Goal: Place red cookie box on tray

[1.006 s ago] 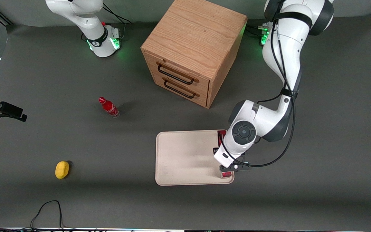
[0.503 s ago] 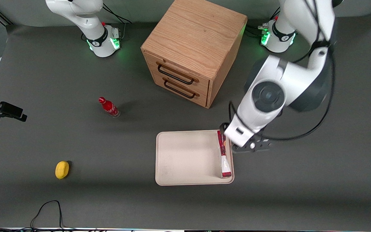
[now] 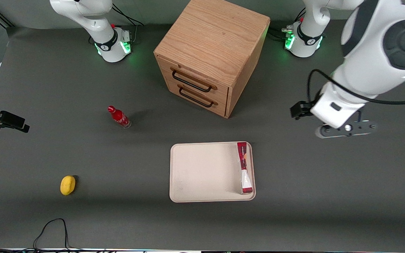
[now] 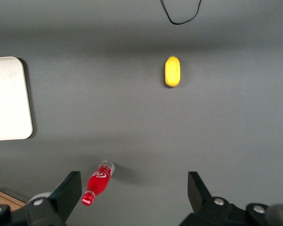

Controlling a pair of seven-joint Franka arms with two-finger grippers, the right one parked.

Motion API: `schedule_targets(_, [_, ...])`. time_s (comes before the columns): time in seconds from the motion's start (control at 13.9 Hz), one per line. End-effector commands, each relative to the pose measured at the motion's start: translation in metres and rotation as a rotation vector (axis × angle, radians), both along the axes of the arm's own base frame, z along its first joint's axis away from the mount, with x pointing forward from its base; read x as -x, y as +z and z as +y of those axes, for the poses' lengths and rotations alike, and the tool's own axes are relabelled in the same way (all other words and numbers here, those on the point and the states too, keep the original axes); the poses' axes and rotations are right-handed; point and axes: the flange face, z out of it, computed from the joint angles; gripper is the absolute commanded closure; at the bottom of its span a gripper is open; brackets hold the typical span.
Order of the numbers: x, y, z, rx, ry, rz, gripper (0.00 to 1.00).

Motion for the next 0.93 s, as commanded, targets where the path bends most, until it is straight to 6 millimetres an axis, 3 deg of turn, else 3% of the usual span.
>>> schedule_targets(0.0, [0.025,-0.004,0.064,0.017,-0.026,-0.024,0.0])
schedule_targets(0.5, [0.025,-0.005,0.157,0.034,-0.068,-0.041,0.0])
schedule_targets(0.86, [0.021,0.0,0.164,0.034,-0.038,-0.086,0.0])
